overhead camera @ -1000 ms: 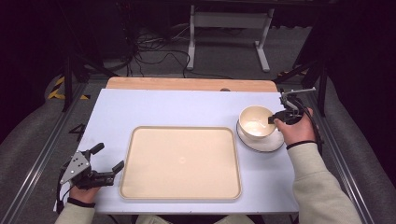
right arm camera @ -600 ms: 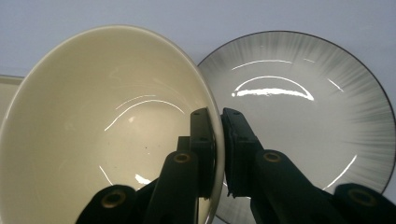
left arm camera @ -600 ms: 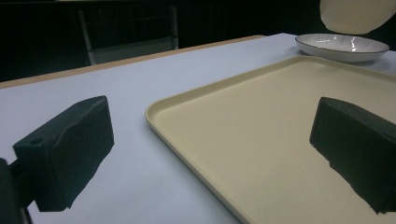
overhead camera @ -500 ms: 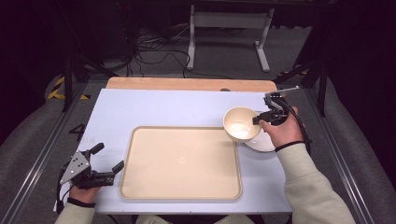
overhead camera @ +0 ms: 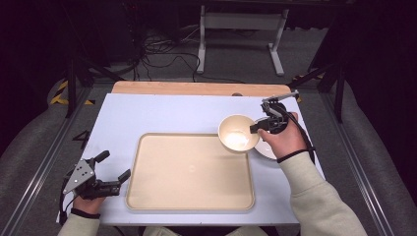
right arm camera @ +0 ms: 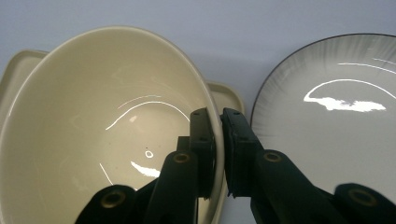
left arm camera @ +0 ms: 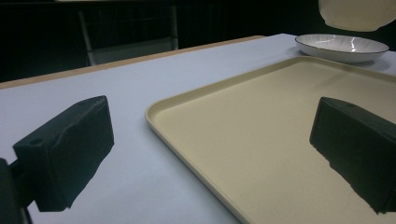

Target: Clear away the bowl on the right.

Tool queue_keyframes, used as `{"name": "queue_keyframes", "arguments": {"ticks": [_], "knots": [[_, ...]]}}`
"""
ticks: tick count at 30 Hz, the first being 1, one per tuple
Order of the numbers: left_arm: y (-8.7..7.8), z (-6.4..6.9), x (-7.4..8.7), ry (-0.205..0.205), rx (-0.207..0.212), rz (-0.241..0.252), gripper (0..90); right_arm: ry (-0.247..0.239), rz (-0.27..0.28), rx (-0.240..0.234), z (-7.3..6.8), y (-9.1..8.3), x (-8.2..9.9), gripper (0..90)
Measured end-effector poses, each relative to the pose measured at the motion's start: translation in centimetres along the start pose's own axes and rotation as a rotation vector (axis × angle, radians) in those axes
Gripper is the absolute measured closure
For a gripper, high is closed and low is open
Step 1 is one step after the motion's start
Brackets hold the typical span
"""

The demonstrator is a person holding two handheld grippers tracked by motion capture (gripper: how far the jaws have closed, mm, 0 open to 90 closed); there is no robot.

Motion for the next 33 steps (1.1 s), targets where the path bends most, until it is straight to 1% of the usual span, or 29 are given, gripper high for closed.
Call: {"name": "queue_keyframes", "arguments": {"ticks": [2,5,6,16,17,20,25,33], "knots": [[0.0,0.0,0.0,0.000,0.000,0.000,0.3,-0.002,0.000,-0.004,-0.3,0.0,0.0,83.7],[0.0,0.0,0.0,0.000,0.000,0.001,0.3,-0.019,-0.006,-0.025,-1.4,0.0,0.0,83.7],[0.0,0.0,0.0,0.001,0.000,0.001,0.3,-0.029,-0.008,-0.038,-2.1,0.0,0.0,83.6],[0.0,0.0,0.0,0.001,0.000,0.001,0.3,-0.074,-0.024,-0.089,-5.1,0.4,0.2,83.5],[0.0,0.0,0.0,0.001,0.000,0.001,0.3,-0.074,-0.024,-0.089,-5.1,0.4,0.2,83.5],[0.0,0.0,0.0,0.002,0.000,0.000,0.3,-0.084,-0.026,-0.113,-6.1,0.8,0.4,83.5],[0.0,0.0,0.0,0.005,0.000,0.000,0.3,-0.103,-0.036,-0.138,-7.4,1.2,0.5,83.4],[0.0,0.0,0.0,0.006,0.000,0.000,0.3,-0.127,-0.042,-0.160,-9.1,1.8,0.8,83.3]]}}
Point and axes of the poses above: each handheld gripper's, and its own axes: y roughly forward along the jaws, x roughly out of its underside, z roughly to its right, the point moved 4 cm from there along y, roughly forward along the jaws, and after that the axes turned 5 degrees about x, right-handed, at the moved point
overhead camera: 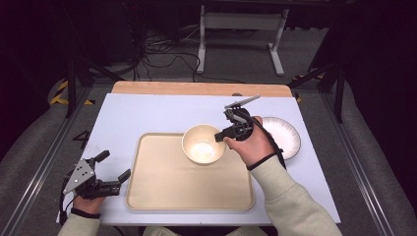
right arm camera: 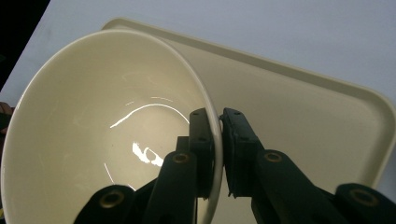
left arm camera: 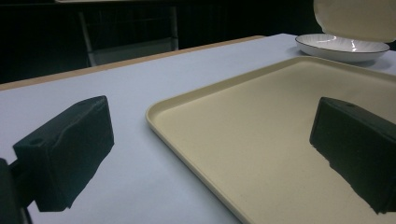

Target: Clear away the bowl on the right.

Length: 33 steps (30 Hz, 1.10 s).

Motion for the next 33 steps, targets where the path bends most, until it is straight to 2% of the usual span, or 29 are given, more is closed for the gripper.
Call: {"name": "queue_keyframes", "arguments": {"ticks": [8,11,17,24,33], "knots": [[0.0,0.0,0.0,0.000,0.000,0.001,0.3,-0.014,-0.013,-0.020,-1.1,1.0,0.0,83.2],[0.0,0.0,0.0,0.000,0.000,0.002,0.3,-0.018,-0.026,-0.020,-1.5,1.9,0.0,83.0],[0.0,0.0,0.0,0.000,0.000,0.003,0.3,-0.028,-0.041,-0.021,-1.8,3.2,0.3,83.0],[0.0,0.0,0.0,0.000,0.001,0.003,0.3,-0.021,-0.071,-0.026,-1.9,5.5,0.9,82.9],[0.0,0.0,0.0,0.000,0.000,0.004,0.2,-0.016,-0.098,-0.013,-1.9,6.9,1.4,82.7]]}}
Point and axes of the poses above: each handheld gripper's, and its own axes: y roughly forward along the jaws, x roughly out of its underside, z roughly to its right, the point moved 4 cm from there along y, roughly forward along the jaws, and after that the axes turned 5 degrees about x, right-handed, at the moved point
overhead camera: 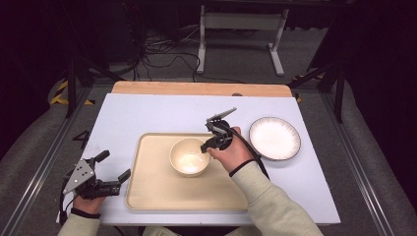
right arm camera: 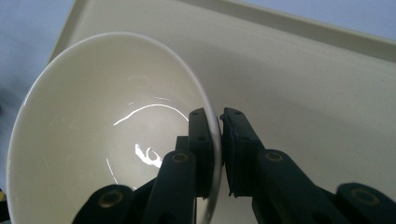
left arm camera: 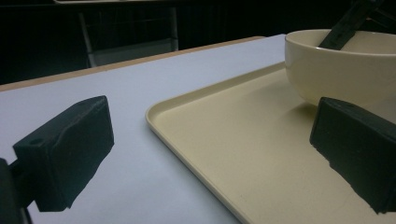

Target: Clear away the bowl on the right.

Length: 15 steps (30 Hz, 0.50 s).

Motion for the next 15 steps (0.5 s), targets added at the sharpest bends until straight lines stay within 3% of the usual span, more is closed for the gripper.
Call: {"name": "queue_keyframes", "arguments": {"ticks": [15], "knots": [[0.0,0.0,0.0,0.001,0.002,-0.001,0.3,0.010,-0.021,0.012,0.4,1.5,0.4,82.6]]}}
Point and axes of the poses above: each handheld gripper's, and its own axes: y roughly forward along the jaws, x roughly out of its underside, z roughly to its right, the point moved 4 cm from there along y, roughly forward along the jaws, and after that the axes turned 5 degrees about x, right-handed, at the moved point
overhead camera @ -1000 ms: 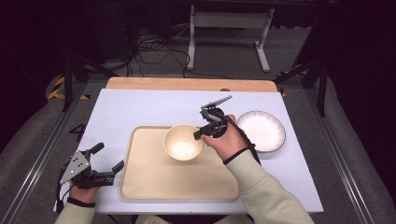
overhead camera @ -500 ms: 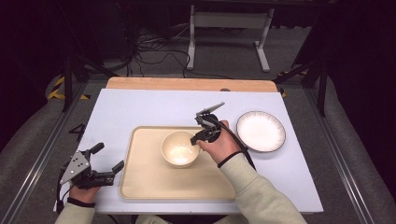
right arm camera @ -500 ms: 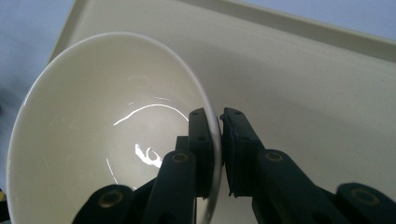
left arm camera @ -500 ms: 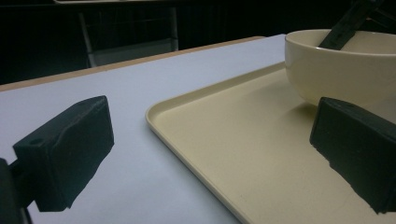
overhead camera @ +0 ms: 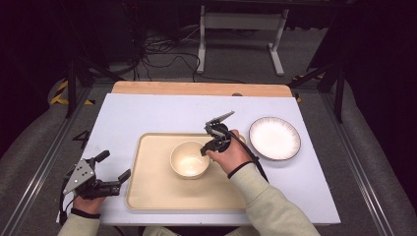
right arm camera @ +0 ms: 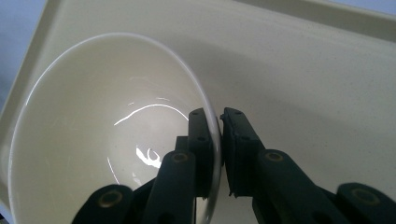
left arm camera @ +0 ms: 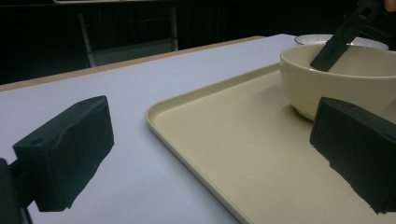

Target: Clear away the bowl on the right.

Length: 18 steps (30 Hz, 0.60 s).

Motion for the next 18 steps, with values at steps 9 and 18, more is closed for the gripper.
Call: {"name": "queue_keyframes", "arguments": {"ticks": [9,18], "knots": [[0.00,0.01,0.00,0.000,0.002,0.000,0.3,-0.005,-0.008,-0.001,0.07,0.31,0.16,82.2],[0.01,0.04,0.01,0.001,0.002,-0.001,0.3,-0.018,0.015,-0.014,0.16,-0.06,0.18,76.7]]}}
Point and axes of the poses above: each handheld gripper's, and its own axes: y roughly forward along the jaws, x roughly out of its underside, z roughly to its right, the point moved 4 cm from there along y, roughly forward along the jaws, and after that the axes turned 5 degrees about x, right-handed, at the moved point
